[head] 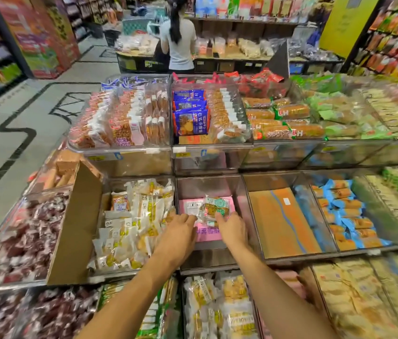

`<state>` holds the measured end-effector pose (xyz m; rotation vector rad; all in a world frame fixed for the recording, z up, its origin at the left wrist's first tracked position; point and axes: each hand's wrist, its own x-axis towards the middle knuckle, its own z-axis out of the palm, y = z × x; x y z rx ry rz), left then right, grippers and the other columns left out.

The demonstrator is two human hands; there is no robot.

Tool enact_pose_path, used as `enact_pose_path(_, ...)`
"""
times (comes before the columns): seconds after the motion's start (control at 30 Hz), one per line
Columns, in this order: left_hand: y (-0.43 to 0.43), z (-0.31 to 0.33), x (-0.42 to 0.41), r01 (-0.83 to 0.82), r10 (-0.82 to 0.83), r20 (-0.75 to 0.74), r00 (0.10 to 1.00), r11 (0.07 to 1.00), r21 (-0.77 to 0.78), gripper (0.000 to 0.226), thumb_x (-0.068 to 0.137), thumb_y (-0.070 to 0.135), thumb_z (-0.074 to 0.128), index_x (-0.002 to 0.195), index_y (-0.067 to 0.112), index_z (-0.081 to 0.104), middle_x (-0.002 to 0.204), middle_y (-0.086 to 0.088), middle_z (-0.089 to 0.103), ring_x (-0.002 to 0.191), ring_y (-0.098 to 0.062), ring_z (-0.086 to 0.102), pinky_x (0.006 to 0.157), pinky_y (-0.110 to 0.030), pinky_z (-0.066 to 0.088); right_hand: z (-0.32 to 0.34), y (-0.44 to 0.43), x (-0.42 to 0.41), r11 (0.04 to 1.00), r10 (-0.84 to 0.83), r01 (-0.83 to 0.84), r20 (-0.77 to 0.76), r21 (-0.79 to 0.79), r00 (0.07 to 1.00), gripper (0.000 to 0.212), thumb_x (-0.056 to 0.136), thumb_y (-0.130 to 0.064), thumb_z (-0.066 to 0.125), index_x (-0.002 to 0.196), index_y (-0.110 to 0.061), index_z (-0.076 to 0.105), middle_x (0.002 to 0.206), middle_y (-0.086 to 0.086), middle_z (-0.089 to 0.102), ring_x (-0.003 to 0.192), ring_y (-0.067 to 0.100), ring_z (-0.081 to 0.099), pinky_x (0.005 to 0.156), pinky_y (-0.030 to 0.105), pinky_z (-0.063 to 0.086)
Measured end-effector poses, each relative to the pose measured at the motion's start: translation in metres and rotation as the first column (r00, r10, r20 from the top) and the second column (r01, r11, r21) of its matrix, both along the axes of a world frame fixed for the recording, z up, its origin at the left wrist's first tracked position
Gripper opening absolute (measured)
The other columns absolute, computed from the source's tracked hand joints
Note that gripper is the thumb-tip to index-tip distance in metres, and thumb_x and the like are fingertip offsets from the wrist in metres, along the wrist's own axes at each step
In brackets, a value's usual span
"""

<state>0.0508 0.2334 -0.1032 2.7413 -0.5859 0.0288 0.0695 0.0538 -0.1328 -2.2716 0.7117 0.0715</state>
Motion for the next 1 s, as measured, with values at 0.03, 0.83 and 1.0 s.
enact_pose_path(0.03, -0.002, -0.002, 0.003, -0.003, 0.003, -0.019, 1.000, 1.000, -0.019, 0.034, 0.107, 0.025, 0.048, 0.138, 0.015, 0.057, 0.123, -0.005, 0.064, 0.112, -0.024, 0.057, 0.094, -0.034, 0.048, -0.001, 0.001, 0.004, 1.000, -0.014, 0.015, -0.009, 0.002, 1.000, 0.054, 0.100, -0.055, 0.061, 0.121, -0.006, 0.063, 0.114, 0.012, 0.071, 0.104, 0.033, 0.069, 0.073, 0.033, 0.046)
enact_pose_path(0.83, -0.034, -0.009, 0.051, -0.484, 0.260, -0.489, 0.833, 0.772, -0.412, 0.038, 0.102, 0.016, 0.061, 0.139, 0.014, 0.057, 0.124, -0.002, 0.069, 0.109, -0.016, 0.065, 0.097, -0.029, 0.052, -0.025, -0.034, 0.065, 0.939, -0.037, 0.098, -0.187, 0.331, 0.982, 0.045, 0.081, -0.031, 0.090, 0.112, -0.007, 0.069, 0.110, 0.005, 0.075, 0.098, 0.028, 0.073, 0.087, 0.041, 0.060)
enact_pose_path(1.0, -0.038, -0.016, 0.045, -0.528, 0.257, -0.530, 0.808, 0.716, -0.457, 0.041, 0.104, 0.020, 0.061, 0.144, 0.014, 0.054, 0.133, -0.005, 0.066, 0.117, -0.017, 0.063, 0.108, -0.040, 0.051, -0.026, -0.034, 0.065, 0.887, -0.041, 0.090, -0.117, 0.452, 0.992, 0.025, 0.079, -0.025, 0.091, 0.094, -0.014, 0.074, 0.091, 0.002, 0.078, 0.084, 0.022, 0.075, 0.085, 0.045, 0.063)
